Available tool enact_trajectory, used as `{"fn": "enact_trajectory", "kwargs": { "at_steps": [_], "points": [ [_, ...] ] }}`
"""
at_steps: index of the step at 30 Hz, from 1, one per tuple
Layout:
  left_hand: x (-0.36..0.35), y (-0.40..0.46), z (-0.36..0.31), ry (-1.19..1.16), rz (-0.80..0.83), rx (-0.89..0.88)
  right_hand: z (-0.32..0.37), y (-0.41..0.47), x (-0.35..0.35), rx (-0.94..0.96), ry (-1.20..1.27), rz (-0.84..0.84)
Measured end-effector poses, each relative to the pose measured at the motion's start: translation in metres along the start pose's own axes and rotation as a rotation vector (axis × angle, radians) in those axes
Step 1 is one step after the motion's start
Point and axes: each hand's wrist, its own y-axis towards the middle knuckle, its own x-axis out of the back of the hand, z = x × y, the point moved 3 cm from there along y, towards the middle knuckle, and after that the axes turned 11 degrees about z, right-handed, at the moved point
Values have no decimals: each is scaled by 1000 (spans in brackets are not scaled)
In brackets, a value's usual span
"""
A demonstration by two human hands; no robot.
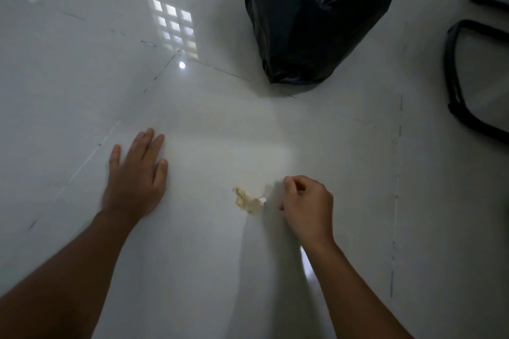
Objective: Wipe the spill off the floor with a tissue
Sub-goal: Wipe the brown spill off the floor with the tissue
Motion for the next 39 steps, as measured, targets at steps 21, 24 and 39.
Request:
{"fn": "enact_trajectory", "kwargs": {
  "at_steps": [21, 24, 39],
  "points": [
    [2, 0, -6, 47, 9, 0, 47, -71, -91, 680, -444, 447],
    [7, 6, -6, 33, 4, -7, 21, -58, -57, 683, -382, 429],
    [3, 4, -4, 33, -9, -1, 7, 137, 22, 131, -369, -160]
  ]
}}
